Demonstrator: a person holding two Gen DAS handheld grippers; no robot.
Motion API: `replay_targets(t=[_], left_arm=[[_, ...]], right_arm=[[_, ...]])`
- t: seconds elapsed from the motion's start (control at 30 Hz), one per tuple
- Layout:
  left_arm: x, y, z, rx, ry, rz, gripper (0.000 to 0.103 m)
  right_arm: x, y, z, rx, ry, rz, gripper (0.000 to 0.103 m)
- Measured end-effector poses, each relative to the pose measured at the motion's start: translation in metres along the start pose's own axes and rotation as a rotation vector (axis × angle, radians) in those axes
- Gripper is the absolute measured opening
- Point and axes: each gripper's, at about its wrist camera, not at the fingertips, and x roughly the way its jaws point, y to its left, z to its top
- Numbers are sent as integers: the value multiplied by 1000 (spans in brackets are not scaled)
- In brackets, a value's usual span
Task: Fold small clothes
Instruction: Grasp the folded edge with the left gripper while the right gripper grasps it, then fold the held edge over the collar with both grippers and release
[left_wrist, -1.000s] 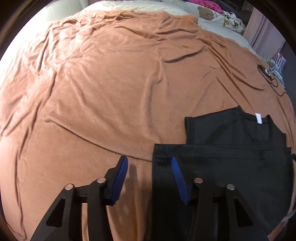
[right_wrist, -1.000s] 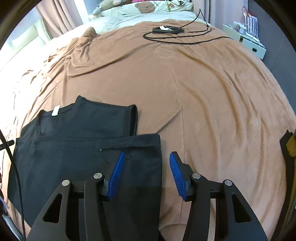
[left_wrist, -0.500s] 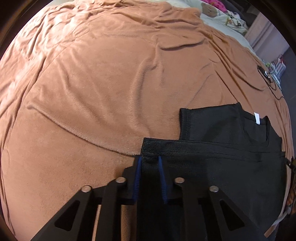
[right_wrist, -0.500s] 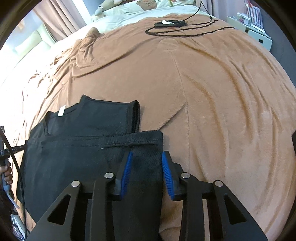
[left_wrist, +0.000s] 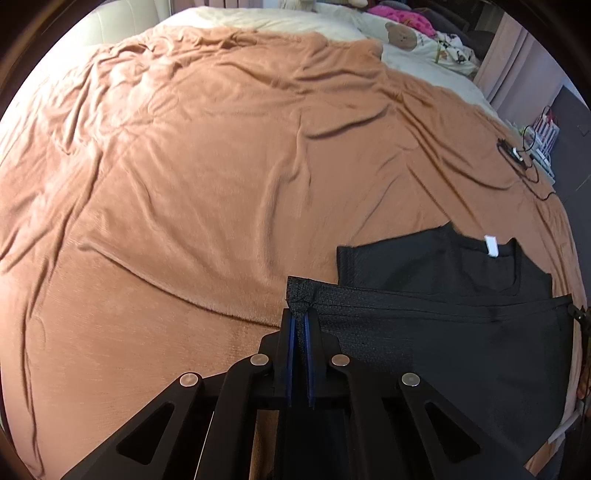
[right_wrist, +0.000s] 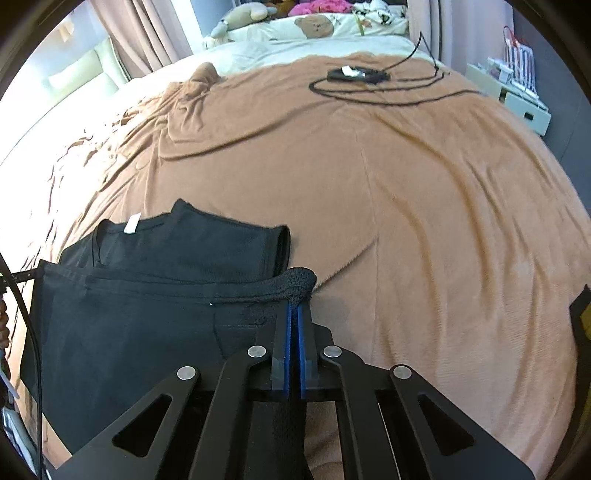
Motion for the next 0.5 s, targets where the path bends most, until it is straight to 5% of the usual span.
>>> replay_targets(t=[0.5], left_arm=[[-2, -4, 38, -2, -55, 9, 4]], right_arm=[[-20, 8, 19, -47, -93, -54, 0]])
